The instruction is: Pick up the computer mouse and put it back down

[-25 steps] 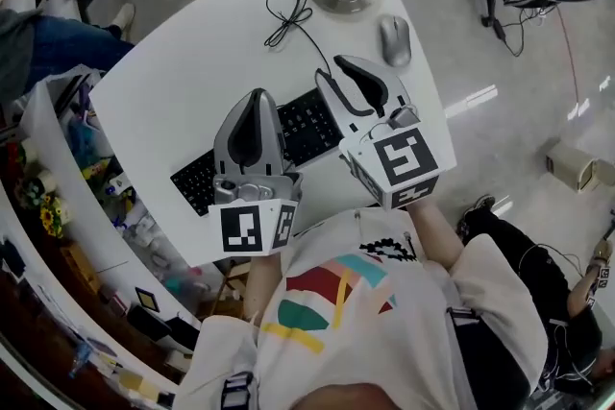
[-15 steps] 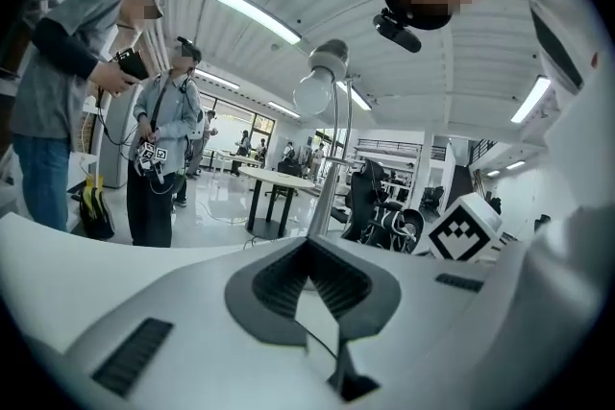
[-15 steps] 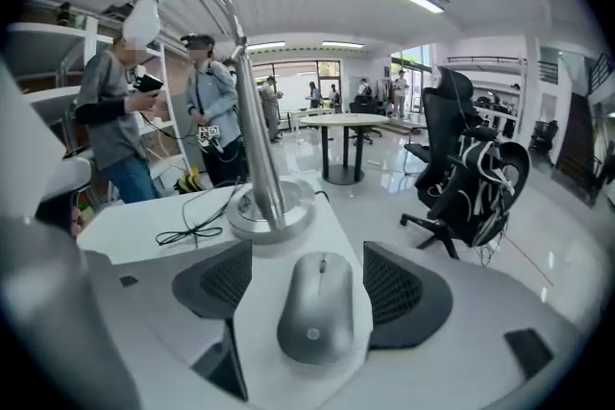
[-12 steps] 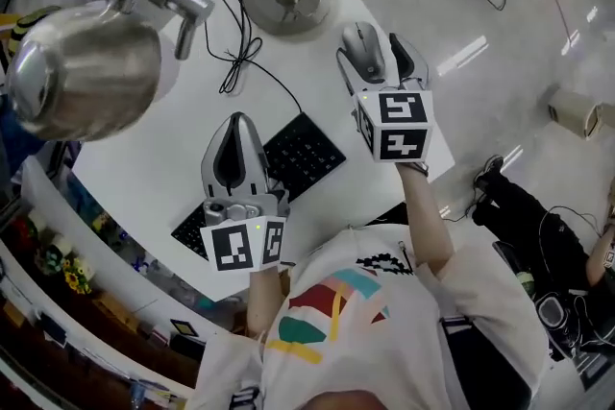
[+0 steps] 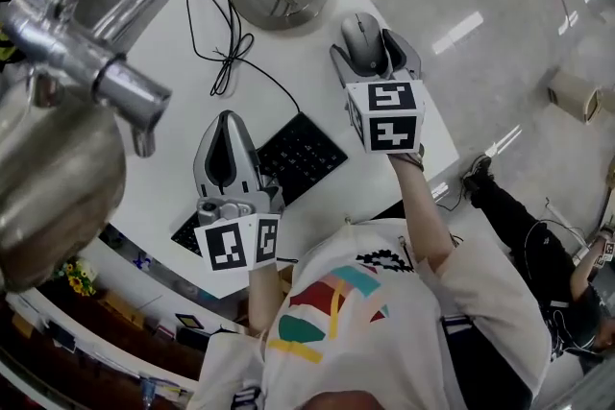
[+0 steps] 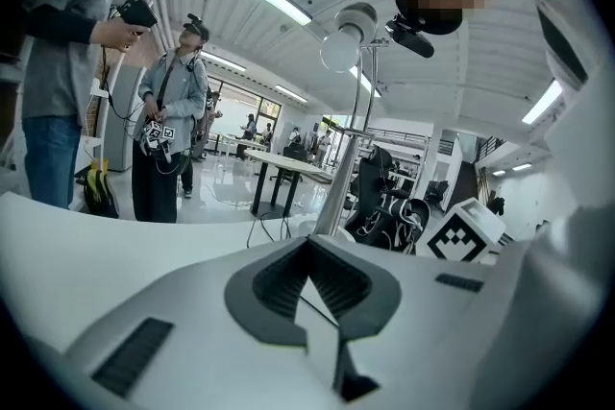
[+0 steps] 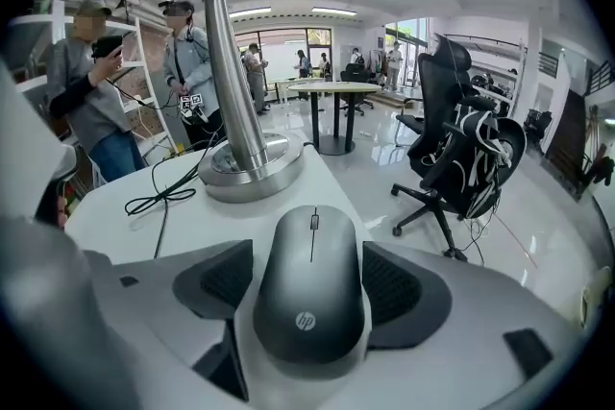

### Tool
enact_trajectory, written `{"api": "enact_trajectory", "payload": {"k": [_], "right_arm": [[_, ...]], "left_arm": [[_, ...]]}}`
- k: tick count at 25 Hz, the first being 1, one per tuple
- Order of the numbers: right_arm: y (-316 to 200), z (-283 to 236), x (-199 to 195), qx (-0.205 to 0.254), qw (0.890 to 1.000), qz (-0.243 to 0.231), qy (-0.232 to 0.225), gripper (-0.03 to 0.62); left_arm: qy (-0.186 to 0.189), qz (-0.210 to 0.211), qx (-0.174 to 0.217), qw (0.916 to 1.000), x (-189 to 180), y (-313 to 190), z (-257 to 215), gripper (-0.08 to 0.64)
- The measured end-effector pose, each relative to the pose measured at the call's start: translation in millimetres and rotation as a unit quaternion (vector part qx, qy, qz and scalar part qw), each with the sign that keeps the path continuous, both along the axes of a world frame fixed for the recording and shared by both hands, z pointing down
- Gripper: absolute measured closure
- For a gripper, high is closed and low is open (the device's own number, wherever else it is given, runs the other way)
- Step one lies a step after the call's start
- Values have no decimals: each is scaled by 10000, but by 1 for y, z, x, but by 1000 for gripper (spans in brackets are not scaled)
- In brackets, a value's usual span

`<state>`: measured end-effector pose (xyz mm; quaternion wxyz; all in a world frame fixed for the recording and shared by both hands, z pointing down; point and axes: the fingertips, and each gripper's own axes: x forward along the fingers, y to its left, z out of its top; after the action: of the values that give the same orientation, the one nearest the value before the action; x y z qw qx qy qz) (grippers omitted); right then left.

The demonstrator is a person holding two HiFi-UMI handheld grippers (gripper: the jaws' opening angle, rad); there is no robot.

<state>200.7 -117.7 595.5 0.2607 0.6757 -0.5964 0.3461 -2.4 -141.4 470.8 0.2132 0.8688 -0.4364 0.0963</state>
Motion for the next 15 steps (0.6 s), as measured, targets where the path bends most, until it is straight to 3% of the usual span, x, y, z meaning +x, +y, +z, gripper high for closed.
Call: {"api": "enact_trajectory", "payload": {"k": [15], "right_arm": [[-4,-4,-5,77,9998,-36,-199,288]], "left_arm": [[-82,-248,50,9996,-15,-2,-6,514]]}}
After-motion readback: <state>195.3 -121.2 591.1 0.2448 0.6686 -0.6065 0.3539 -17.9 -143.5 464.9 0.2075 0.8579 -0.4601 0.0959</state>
